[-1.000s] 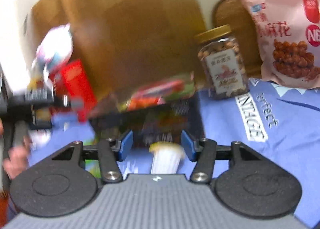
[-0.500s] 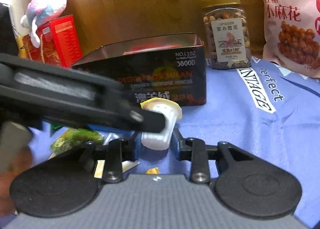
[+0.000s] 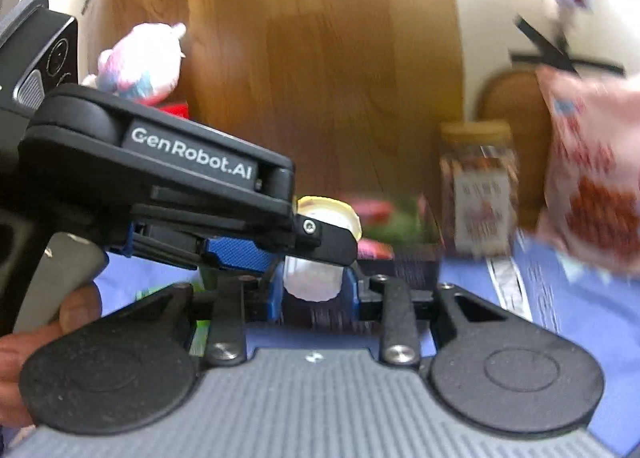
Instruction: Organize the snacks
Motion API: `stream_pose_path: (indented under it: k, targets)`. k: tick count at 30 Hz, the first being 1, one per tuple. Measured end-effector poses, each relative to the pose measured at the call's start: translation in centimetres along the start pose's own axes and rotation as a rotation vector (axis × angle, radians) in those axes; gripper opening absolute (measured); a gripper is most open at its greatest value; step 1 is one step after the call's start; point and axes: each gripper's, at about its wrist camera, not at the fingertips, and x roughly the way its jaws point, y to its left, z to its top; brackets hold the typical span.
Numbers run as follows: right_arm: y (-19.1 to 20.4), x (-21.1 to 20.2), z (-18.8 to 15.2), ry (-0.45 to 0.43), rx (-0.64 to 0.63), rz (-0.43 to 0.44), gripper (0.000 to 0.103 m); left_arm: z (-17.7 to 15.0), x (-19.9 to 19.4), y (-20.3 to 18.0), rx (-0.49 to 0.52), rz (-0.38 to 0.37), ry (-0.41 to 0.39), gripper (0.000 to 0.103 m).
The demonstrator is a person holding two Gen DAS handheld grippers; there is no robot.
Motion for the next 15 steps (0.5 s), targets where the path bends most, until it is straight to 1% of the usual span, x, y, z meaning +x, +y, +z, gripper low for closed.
stream_pose_path:
  k: [2,4,5,7,9,10,11,12,15]
  targets:
    - [0.1,1.6,1.6,-0.013,-0.008,0.018,0.034,1.4,0.1,0.9,-0.016,0.017,-0.018,0.041]
    - [-0.2,3.3,2.7,-0.008,0.011,0.046,0.034,2.5,0.6,1.9,-0.027,0.055,-0.027,0.043]
    - [-0.3,4.4,3.1,0.003,0.03,0.062,0.034,2.8,1.1,2.4,-0.026,0.077,-0.029,0.043]
    - [-0.6,6.3,3.4,0.032,0.074,0.092,0.038,3.2,1.7,3.5,-0.038,0.106,-0.026,0.043]
    - [-0.7,7.9,3.5,0.064,0.091,0.098,0.038,3.5,1.6,4.7,-0.063,0.119,-0.027,0.043]
    - [-0.7,8.2,3.6,0.075,0.088,0.088,0.039,3.6,0.9,5.4,-0.081,0.12,-0.045,0.043]
    - [-0.9,8.1,3.7,0.071,0.089,0.078,0.04,3.6,0.0,6.1,-0.098,0.114,-0.072,0.043]
    - [-1.5,7.5,3.7,0.046,0.103,0.074,0.045,3.5,-0.7,6.9,-0.113,0.113,-0.093,0.043]
    - [-4.1,5.2,3.3,-0.035,0.202,0.065,0.052,3.1,-2.9,9.4,-0.174,0.141,-0.156,0.043]
